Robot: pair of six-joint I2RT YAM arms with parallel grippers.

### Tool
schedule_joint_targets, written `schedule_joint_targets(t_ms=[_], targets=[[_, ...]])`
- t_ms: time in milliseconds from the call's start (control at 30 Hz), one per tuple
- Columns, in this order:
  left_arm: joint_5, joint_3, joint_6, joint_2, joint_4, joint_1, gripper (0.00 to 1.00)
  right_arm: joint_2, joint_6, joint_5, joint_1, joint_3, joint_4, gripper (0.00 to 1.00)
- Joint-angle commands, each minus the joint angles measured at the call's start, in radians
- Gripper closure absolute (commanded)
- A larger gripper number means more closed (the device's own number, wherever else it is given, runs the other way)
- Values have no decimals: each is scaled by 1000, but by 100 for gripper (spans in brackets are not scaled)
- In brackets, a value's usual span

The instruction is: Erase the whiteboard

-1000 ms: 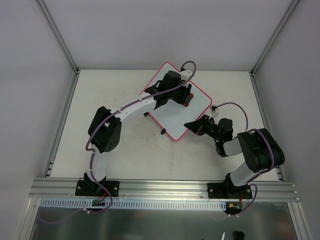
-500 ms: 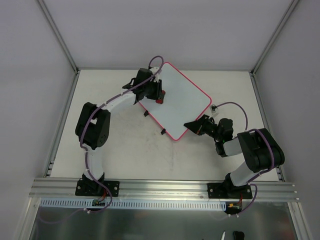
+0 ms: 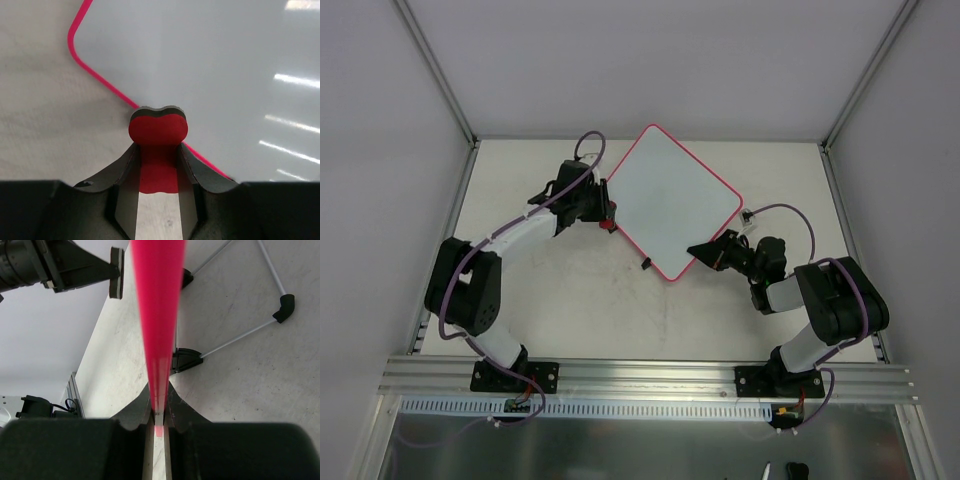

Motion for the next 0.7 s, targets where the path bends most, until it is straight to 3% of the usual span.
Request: schedule_joint_targets(t_ms=[0, 267, 667], targets=[[-22, -94, -77, -90, 11, 29, 83, -37, -24, -36, 12, 20, 260, 100], [-207, -236, -154, -213, -121, 46, 83, -47, -24, -35, 14, 16, 260, 100], [-205, -315, -168, -198, -215, 115, 82, -50, -28, -33, 12, 14, 258, 100]])
